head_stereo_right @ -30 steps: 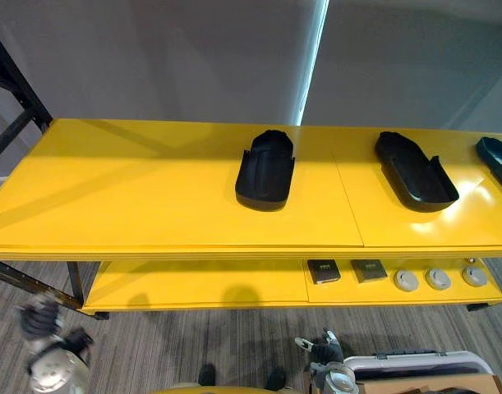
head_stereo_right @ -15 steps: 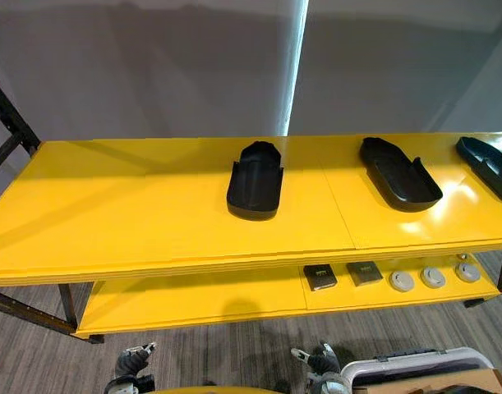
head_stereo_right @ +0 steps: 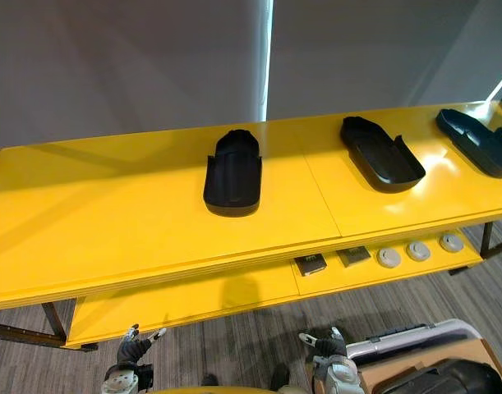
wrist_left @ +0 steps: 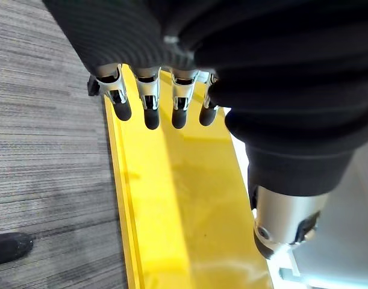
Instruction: Walk over and take plastic housings, then place them on the shelf
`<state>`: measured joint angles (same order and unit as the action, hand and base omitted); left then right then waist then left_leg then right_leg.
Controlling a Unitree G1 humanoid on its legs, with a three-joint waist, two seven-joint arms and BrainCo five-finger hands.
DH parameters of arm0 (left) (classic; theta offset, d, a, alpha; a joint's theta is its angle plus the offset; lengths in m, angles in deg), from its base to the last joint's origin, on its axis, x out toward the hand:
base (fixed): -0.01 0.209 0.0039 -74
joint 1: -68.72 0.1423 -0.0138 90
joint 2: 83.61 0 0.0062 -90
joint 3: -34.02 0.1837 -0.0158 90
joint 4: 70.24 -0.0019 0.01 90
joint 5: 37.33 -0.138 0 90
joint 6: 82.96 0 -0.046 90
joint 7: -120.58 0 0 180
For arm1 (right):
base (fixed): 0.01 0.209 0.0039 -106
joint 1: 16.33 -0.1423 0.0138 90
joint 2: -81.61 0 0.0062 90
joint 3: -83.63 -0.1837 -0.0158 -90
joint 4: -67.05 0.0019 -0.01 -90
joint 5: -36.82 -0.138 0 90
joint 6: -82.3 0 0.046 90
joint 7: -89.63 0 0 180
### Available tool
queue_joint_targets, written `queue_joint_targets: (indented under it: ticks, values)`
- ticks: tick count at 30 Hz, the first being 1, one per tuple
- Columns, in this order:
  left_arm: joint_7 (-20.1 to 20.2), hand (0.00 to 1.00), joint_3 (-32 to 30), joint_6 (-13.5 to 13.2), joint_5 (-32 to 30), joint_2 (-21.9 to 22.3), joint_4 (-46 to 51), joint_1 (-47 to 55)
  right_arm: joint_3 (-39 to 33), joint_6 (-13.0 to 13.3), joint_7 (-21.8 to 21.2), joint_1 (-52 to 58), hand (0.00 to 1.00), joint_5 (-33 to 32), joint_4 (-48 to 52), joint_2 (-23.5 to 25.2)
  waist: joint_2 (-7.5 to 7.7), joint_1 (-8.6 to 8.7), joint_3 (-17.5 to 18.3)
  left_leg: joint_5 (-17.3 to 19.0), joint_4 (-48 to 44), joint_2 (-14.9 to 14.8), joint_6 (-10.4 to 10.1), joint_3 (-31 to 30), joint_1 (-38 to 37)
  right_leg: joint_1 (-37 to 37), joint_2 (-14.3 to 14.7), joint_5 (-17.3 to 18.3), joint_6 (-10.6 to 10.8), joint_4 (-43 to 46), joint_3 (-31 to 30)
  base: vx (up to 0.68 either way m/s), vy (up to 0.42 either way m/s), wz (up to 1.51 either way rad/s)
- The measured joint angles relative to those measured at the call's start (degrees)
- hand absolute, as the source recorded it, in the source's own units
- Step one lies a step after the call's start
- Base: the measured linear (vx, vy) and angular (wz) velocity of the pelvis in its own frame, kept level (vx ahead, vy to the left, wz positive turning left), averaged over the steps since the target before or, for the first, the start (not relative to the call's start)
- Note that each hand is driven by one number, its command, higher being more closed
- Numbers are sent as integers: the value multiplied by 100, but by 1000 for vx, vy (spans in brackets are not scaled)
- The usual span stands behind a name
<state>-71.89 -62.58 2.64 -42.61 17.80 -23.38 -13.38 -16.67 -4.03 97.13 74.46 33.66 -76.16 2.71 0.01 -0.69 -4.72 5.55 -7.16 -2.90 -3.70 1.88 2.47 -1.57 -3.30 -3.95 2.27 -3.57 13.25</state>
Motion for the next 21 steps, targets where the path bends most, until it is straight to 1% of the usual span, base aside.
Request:
queue_joint_targets:
  ticks: [1, 3, 4, 6, 8, 10, 11, 12, 13, 14, 15, 16, 17, 18, 19, 20, 21]
  values:
    - [-1, 0, 35, -18, 1, 26, 0, -44, -1, 0, 5, -34, 0, 41, 0, -22, -18, -2, -21, 99, -40, -6, -35, -176, -9, -64, -22, 0, 1, 87, -86, -15, 45, -34]
    - [-1, 0, 48, -47, 0, 75, 1, -129, 1, 4, 3, -86, 0, 64, 51, 9, -3, 13, -92, 261, -199, -11, 14, -141, -7, -138, -24, -1, 5, 222, -224, -53, 90, -42]
    - [-2, 0, 96, -49, 1, 115, 5, -175, 11, 5, 2, -93, 0, 114, 97, 36, 25, -9, -117, 364, -389, -13, 48, -15, 37, -229, -46, 8, 19, 369, -361, -82, 77, -50]
    - [0, 0, 215, -87, -2, 174, 41, -173, 23, 2, 5, -70, 0, 175, 298, 91, 31, -7, -140, 612, -843, -48, 115, 205, 197, -409, -53, -1, 69, 576, -621, -143, 113, -73]
    - [-1, 0, 218, -115, -2, 260, 75, -180, 148, 6, 8, -72, 0, 248, 541, 130, 23, -10, -269, 936, -1450, -150, 208, 565, 424, -624, 4, -90, 188, 742, -1026, -233, 151, -96]
    - [-2, 0, 228, -117, -2, 265, 85, -171, 247, -2, 8, -88, 0, 342, 664, 166, 46, -22, -350, 1162, -1846, -262, 309, 924, 617, -829, 46, -129, 277, 713, -1260, -285, 165, -95]
    - [-2, 0, 223, -112, -3, 266, 85, -149, 241, -9, 13, -37, 0, 374, 745, 220, 79, -19, -354, 1180, -1887, -284, 417, 1157, 721, -920, -2, -104, 312, 699, -1149, -368, 203, -111]
    - [-2, 0, 223, -100, -9, 296, 90, -134, 245, -24, 8, -10, 0, 375, 749, 224, 64, -30, -365, 1124, -1852, -340, 524, 1456, 818, -1212, -134, -76, 235, 1184, -853, -273, 157, -94]
    - [-2, 0, 219, -92, -14, 314, 88, -132, 240, -31, 9, -7, 0, 374, 749, 218, 108, -30, -345, 1104, -1820, -350, 553, 1548, 809, -1309, -207, 21, 166, 1591, -725, -198, 119, -79]
    - [-1, 0, 209, -82, -16, 312, 86, -122, 237, -33, 9, 19, 0, 375, 750, 212, 98, -28, -342, 1055, -1729, -367, 578, 1666, 766, -1360, -276, 346, 118, 2180, -543, -78, 79, -57]
    - [0, 0, 205, -80, -19, 310, 92, -132, 240, -30, 7, 61, 0, 375, 751, 216, 73, -26, -330, 966, -1624, -406, 580, 1775, 691, -1304, -293, 836, 108, 2780, -422, -49, 60, -47]
    - [2, 0, 204, -80, -20, 290, 94, -147, 241, -28, 4, 94, 0, 378, 749, 224, 79, -27, -324, 909, -1553, -408, 578, 1807, 643, -1224, -309, 1034, 133, 3013, -378, -27, 13, -37]
    - [7, 0, 201, -81, -20, 239, 95, -174, 243, -29, -2, 150, 0, 379, 724, 226, 105, -23, -303, 808, -1431, -405, 570, 1872, 615, -1003, -342, 1380, 236, 3347, -317, -13, -36, -23]
    - [9, 0, 195, -80, -19, 198, 94, -202, 241, -27, -1, 151, 0, 380, 667, 214, 140, -22, -271, 744, -1357, -388, 548, 1914, 623, -795, -402, 1570, 314, 3405, -218, -33, -92, -27]
    - [9, 0, 196, -79, -19, 162, 92, -209, 240, -28, 0, 138, 0, 383, 592, 192, 184, -37, -220, 689, -1303, -362, 511, 1938, 661, -582, -425, 1693, 373, 3255, -219, -39, -97, -33]
    - [7, 0, 201, -76, -17, 99, 82, -208, 241, -31, 1, 46, 0, 404, 391, 156, 328, -37, -83, 573, -1165, -239, 451, 1994, 739, -311, -497, 1883, 487, 2615, -230, -26, -184, -33]
    - [2, 0, 205, -73, -19, 36, 16, -273, 240, -31, 2, -103, 0, 434, 234, 59, 379, -25, -32, 434, -1061, -104, 403, 1968, 805, -155, -478, 1943, 251, 1960, -209, -8, -145, -22]
